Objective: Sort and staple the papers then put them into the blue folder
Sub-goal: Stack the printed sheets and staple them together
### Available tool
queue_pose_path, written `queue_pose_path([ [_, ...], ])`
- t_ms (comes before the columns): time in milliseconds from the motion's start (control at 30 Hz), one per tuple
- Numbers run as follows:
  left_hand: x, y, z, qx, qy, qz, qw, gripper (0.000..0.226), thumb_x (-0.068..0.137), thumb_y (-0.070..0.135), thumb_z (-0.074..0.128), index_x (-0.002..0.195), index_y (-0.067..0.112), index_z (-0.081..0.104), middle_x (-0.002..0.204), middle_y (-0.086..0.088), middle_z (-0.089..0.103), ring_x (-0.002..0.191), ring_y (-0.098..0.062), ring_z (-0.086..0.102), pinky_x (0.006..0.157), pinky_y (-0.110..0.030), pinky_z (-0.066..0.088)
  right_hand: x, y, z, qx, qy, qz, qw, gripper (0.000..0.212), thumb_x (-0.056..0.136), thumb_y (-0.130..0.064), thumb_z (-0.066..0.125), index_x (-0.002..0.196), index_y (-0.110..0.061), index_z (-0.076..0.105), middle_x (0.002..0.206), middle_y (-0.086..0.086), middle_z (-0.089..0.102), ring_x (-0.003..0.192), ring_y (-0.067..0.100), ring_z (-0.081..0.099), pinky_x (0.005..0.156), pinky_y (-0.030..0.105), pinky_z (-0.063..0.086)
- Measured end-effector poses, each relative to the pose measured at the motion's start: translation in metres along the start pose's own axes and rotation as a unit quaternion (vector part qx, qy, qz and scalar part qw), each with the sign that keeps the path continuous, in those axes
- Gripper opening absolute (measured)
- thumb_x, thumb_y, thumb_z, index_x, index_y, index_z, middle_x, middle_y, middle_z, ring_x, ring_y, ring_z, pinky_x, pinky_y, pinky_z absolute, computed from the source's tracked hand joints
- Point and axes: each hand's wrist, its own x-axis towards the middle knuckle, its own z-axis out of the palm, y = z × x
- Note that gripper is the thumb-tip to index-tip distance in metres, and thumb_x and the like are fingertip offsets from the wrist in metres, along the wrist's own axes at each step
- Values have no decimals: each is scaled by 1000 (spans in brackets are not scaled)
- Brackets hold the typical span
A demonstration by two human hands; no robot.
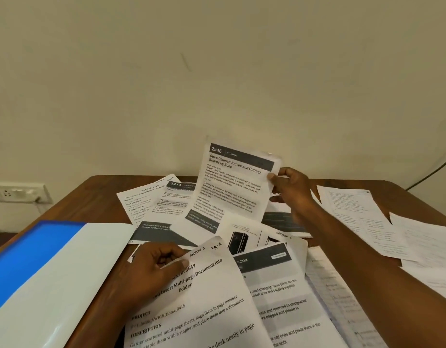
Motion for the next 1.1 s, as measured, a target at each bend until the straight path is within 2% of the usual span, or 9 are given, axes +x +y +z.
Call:
queue_pose_path([
  [133,-1,2,-1,3,-3,-1,1000,7,95,17,76,92,15,82,87,-4,82,73,-23,79,59,-24,57,5,-20,-17,30,18,-14,999,5,100,-20,69,100,-16,66,99,9,80,87,26,79,67,37,61],
  [267,-5,4,1,-19,8,0,1000,9,95,8,75,89,8,82,83,-8,81,64,-17,75,53,-18,51,2,-40,-34,44,16,-47,998,4,100,-16,68,100,-12,67,92,7,81,86,27,79,63,40,64],
  [400,-7,1,0,-19,16,-8,1000,9,96,11,74,90,11,81,83,-6,81,67,-20,77,55,-20,53,-13,-69,-50,44,-4,-101,994,5,100,-9,65,100,-12,69,95,10,79,79,24,77,67,41,64],
  [533,-5,5,-2,-31,22,-8,999,9,96,12,74,91,9,80,82,-6,81,59,-14,73,49,-17,49,-26,-98,-70,99,-39,-142,984,17,99,-10,66,92,-24,74,92,7,76,76,22,70,75,43,56],
  [633,-3,2,-4,-23,17,-4,1000,9,96,16,75,89,15,81,83,-7,81,61,-16,74,51,-19,50,-30,-107,-86,134,-42,-136,981,10,99,-14,67,105,-20,72,101,6,78,86,24,72,85,48,59],
  [733,0,1,-3,-26,16,-2,1000,9,95,18,76,87,18,81,83,-7,81,63,-18,75,53,-22,51,-27,-114,-101,167,-22,-146,975,20,98,-13,67,117,-16,67,98,2,78,84,20,71,79,40,62],
  [867,0,-1,-2,-26,16,5,1000,11,94,16,76,84,16,81,80,-8,80,60,-16,73,53,-21,51,-22,-124,-118,190,1,-174,966,14,95,-14,70,107,-18,66,95,-1,78,79,15,71,72,33,59],
  [1000,0,0,0,-42,18,9,999,11,95,11,75,85,8,79,77,-11,79,57,-14,71,51,-20,49,-18,-132,-131,208,22,-198,958,8,100,-11,66,103,-19,66,102,1,77,86,17,71,84,39,60],
  [1100,-1,-1,1,-52,19,10,998,11,95,9,75,85,6,79,78,-12,79,58,-16,72,52,-20,50,-20,-128,-132,211,19,-178,961,12,88,-17,79,94,-23,69,98,2,75,83,19,68,80,41,56],
])
